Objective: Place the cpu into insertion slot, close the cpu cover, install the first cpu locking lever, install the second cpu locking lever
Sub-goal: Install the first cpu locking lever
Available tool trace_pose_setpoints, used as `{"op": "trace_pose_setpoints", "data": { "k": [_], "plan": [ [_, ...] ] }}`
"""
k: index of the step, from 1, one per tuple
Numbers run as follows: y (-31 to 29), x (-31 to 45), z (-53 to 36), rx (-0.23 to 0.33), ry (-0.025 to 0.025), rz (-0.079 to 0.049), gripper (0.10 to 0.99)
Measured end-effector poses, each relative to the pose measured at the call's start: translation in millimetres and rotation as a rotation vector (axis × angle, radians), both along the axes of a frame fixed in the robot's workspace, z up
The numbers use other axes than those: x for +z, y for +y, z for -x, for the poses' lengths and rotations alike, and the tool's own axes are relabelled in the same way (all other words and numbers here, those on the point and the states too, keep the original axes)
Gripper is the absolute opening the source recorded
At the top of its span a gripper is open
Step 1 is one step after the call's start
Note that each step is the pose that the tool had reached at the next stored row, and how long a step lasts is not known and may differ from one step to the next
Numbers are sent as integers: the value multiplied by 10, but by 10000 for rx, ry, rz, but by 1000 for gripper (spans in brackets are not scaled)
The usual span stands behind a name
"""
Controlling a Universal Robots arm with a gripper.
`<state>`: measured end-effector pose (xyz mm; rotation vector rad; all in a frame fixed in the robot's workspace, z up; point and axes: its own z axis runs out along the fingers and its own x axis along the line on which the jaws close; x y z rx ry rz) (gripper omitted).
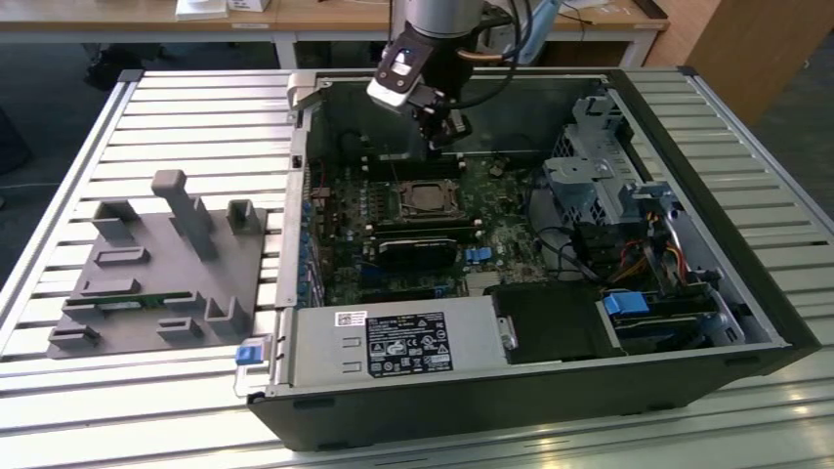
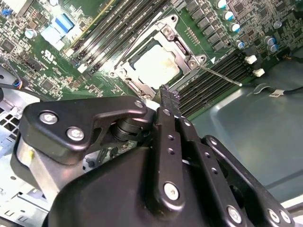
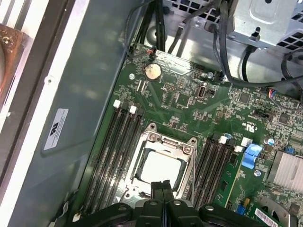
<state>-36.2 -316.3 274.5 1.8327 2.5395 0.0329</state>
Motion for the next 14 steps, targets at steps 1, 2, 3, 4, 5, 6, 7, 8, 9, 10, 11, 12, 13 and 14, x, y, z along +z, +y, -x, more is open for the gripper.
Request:
{"op": "trace_pose_setpoints", "data": {
  "k": [1,2,3,4,5,6,7,8,9,10,11,12,13,14],
  "plan": [
    [0,0,0,42,0,0,106],
    [0,0,0,85,0,1,106],
    [0,0,0,129,0,0,106],
    [0,0,0,170,0,0,106],
    [0,0,0,211,0,0,106],
    [0,0,0,246,0,0,106],
    [0,0,0,280,0,0,106],
    [0,0,0,312,0,0,106],
    [0,0,0,343,0,0,106],
    [0,0,0,374,0,0,106],
    [0,0,0,404,0,0,106],
    [0,0,0,436,0,0,106],
    [0,0,0,466,0,0,106],
    [0,0,0,496,0,0,106]
  ]
}}
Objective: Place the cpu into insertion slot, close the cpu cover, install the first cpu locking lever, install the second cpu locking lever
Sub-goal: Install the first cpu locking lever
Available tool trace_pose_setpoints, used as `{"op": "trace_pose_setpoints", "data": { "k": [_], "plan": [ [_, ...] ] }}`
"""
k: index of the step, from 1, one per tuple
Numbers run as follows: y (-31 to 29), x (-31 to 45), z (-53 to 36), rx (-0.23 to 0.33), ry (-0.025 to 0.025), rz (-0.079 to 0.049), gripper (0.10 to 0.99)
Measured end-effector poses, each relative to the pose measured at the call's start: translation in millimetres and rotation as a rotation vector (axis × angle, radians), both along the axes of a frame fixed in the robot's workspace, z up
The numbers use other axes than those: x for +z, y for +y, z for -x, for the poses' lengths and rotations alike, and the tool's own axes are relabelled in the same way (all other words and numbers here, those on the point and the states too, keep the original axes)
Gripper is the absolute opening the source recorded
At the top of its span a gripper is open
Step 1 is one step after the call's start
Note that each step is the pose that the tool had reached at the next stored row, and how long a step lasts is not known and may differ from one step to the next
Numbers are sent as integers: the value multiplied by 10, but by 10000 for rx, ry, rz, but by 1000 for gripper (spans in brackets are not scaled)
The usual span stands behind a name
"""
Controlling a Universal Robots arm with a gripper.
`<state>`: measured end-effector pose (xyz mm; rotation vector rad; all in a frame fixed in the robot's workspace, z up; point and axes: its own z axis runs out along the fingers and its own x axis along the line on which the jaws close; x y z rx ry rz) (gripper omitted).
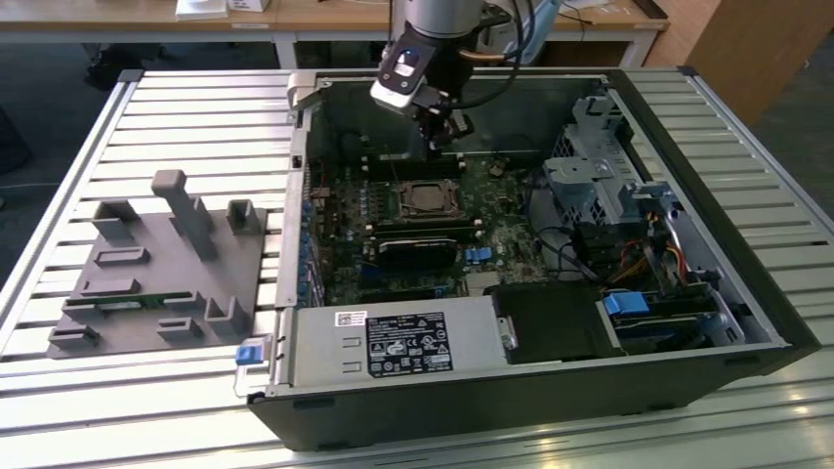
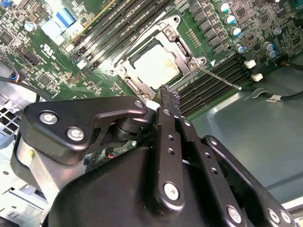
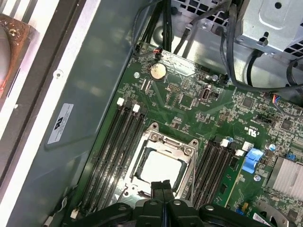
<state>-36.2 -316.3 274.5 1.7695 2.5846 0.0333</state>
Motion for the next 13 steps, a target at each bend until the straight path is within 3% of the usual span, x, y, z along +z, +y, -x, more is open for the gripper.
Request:
{"op": "trace_pose_setpoints", "data": {
  "k": [13],
  "plan": [
    [0,0,0,363,0,0,106]
  ]
}}
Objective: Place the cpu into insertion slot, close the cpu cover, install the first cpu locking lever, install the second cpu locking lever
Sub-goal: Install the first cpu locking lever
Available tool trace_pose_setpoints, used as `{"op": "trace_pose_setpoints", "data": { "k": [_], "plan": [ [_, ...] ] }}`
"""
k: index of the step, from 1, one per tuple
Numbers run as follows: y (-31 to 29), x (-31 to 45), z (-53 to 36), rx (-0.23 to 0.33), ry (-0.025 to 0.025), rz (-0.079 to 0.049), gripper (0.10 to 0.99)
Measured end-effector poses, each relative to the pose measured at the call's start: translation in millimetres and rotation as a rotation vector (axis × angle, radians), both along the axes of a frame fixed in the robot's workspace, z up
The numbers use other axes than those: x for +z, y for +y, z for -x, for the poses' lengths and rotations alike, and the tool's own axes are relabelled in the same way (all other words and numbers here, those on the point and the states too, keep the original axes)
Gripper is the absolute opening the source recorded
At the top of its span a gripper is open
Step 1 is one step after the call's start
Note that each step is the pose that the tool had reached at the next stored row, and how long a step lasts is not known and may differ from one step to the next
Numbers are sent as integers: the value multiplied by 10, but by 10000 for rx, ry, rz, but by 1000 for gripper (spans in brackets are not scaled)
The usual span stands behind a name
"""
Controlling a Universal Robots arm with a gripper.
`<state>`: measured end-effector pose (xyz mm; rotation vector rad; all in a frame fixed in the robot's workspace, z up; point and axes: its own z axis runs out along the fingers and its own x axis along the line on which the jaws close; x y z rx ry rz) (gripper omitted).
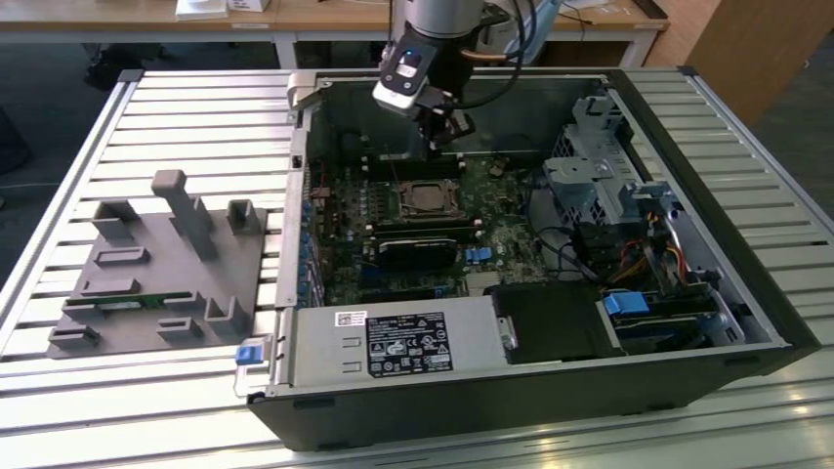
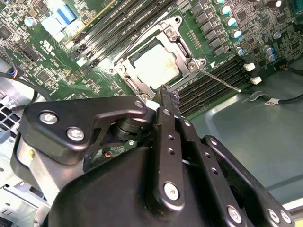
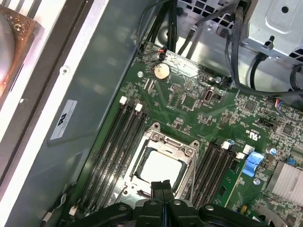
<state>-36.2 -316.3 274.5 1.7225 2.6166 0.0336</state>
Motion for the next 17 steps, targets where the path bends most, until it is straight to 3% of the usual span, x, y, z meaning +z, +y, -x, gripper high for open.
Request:
{"op": "trace_pose_setpoints", "data": {
  "k": [9,17],
  "plan": [
    [0,0,0,341,-3,0,106],
    [-1,0,0,1229,-3,0,106]
  ]
}}
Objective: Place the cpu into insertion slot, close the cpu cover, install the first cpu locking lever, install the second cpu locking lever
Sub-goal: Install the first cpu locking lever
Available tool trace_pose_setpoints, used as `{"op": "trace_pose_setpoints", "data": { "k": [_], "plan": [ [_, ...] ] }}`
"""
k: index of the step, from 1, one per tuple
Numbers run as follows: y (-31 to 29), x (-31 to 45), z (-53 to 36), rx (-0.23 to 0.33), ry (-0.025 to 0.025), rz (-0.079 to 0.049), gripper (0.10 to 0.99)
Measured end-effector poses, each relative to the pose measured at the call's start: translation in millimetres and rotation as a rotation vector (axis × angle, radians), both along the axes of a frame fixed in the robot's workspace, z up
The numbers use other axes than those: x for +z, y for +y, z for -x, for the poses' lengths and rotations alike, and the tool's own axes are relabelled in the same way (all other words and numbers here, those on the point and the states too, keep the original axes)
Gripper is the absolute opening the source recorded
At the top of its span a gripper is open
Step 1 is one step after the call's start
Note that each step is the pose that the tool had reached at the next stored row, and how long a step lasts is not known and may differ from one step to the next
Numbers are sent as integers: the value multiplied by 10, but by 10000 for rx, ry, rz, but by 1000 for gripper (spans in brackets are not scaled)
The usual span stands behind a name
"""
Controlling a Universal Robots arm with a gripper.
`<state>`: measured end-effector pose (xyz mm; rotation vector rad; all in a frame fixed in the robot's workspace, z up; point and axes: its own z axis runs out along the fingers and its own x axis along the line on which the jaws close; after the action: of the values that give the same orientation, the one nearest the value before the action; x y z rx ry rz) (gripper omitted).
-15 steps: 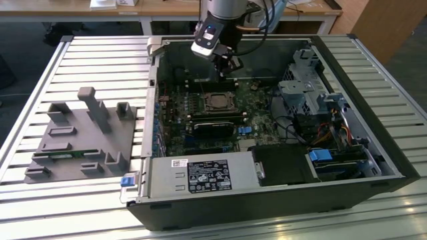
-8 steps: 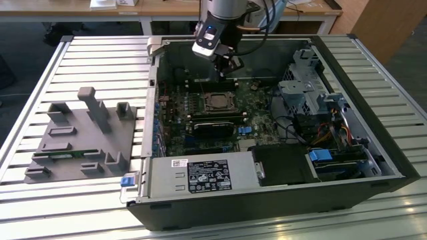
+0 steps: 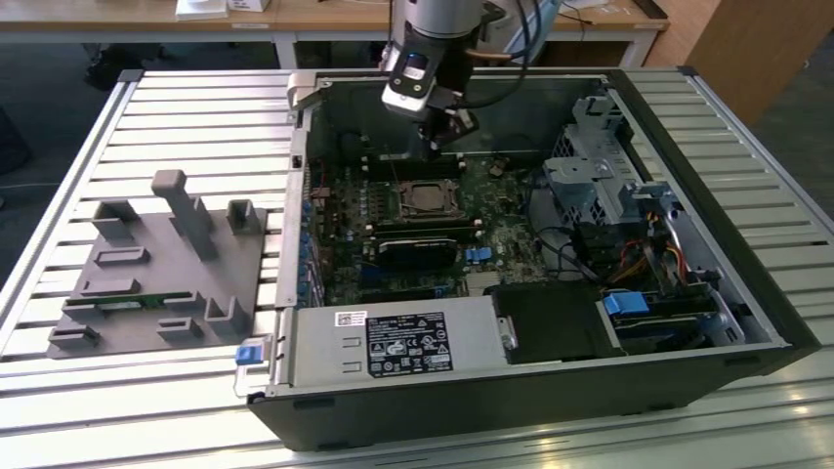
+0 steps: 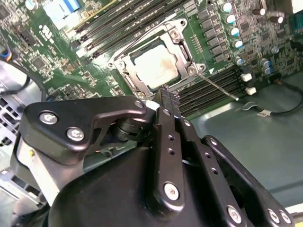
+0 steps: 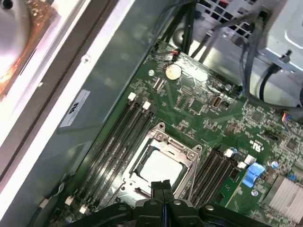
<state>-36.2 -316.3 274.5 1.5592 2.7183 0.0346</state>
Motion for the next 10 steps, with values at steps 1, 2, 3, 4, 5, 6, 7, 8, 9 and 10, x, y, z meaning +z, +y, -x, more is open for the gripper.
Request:
{"op": "trace_pose_setpoints", "data": {
  "k": [1,2,3,4,5,6,7,8,9,10],
  "plan": [
    [0,0,0,129,0,0,106],
    [0,0,0,259,0,0,106],
    [-1,0,0,371,-1,0,106],
    [-1,0,0,468,-1,-1,106],
    [-1,0,0,557,0,-1,106],
    [-1,0,0,641,0,0,106],
    [-1,0,0,724,0,0,106],
    [-1,0,0,806,0,0,106],
    [-1,0,0,888,0,0,106],
    [-1,0,0,973,0,0,106]
  ]
}}
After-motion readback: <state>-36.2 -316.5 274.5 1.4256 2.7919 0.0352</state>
